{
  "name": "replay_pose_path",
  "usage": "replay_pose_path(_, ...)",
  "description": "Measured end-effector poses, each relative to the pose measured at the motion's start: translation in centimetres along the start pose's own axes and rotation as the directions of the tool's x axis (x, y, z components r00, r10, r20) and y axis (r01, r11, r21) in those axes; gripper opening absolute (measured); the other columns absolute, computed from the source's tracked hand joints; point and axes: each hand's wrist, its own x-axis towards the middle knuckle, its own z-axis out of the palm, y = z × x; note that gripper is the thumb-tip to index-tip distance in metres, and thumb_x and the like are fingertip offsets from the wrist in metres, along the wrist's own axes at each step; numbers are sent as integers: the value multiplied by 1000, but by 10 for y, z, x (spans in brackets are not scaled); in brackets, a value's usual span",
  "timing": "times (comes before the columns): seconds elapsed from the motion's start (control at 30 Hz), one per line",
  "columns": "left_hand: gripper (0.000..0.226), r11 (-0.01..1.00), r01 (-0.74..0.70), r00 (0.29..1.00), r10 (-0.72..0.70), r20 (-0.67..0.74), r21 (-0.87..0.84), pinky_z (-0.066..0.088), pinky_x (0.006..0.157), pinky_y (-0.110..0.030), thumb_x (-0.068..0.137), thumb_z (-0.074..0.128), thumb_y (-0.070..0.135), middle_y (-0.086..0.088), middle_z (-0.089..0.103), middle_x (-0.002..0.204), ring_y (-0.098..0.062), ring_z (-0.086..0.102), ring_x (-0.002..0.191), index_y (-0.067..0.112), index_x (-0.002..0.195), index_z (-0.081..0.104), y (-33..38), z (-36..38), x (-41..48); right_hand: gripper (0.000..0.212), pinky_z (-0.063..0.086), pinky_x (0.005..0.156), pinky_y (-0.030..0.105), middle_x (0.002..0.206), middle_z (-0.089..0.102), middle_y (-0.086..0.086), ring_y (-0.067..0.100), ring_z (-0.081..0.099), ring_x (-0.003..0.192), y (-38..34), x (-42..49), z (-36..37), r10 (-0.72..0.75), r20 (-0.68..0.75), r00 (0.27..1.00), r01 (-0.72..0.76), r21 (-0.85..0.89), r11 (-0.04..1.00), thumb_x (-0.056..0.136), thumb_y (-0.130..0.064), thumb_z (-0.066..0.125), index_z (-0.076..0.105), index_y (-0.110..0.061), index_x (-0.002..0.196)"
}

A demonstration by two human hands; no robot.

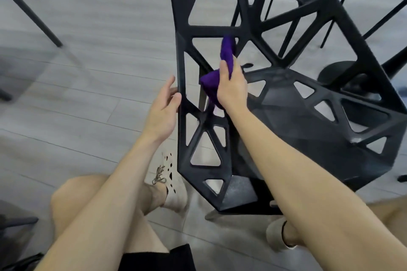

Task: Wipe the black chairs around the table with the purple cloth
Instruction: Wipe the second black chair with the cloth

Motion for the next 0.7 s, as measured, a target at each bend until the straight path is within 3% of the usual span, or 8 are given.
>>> replay_pose_path(0.13,68,998,-46,999,46,-6,40,44,121,-51,96,48,26,2,64,149,-19,61,138,25,163,42,11,8,35,49,27,118,19,166,48,-3,15,34,158,2,26,45,-343,274,898,382,-102,919,112,-22,51,48,-27,160)
replay_pose_path(0.23,69,996,-82,997,82,-6,48,50,117,-46,99,41,2,18,66,139,-10,69,127,23,165,40,14,15,33,56,30,127,31,170,41,-10,10,22,162,45,30,33,-272,404,873,386,-234,893,108,-18,50,47,-38,160)
replay_pose_path(0.3,69,993,-98,995,99,-8,64,50,117,-44,99,42,3,22,67,138,-5,67,128,26,165,41,17,15,28,51,33,127,43,167,45,-10,15,27,161,76,28,10,-204,487,849,399,-340,852,109,-21,49,50,-43,156)
replay_pose_path(0.37,70,990,-110,994,110,3,86,48,118,-41,97,46,4,19,67,143,-1,61,134,32,162,46,15,10,30,39,38,116,35,148,62,-6,21,46,149,71,23,-3,-121,436,892,265,-287,920,112,-25,48,60,-34,148)
replay_pose_path(0.43,66,992,-99,995,99,-1,83,49,114,-31,100,50,2,17,68,140,0,62,130,35,157,53,14,4,31,34,41,99,26,127,68,-6,22,61,128,41,23,2,-19,210,977,46,-121,992,114,-32,47,62,-29,144)
replay_pose_path(0.5,59,991,-108,992,113,-58,83,53,99,-18,102,56,1,12,72,129,-1,66,115,34,152,59,13,3,25,37,43,102,28,132,69,-7,19,61,126,0,24,12,-46,57,997,44,36,998,114,-38,45,58,-31,148)
replay_pose_path(0.57,48,986,-134,975,149,-166,99,56,87,-16,99,67,4,7,75,111,-4,69,98,29,140,69,11,5,21,42,40,111,27,149,63,-7,17,56,137,-32,25,25,-135,75,988,128,92,987,115,-36,45,51,-31,156)
replay_pose_path(0.7,34,980,-159,950,185,-250,118,60,81,-21,88,79,7,3,78,95,-10,72,85,23,118,80,9,4,20,50,23,128,27,170,41,-3,14,29,160,-41,9,42,-313,366,876,335,5,942,113,-21,49,45,-25,163)
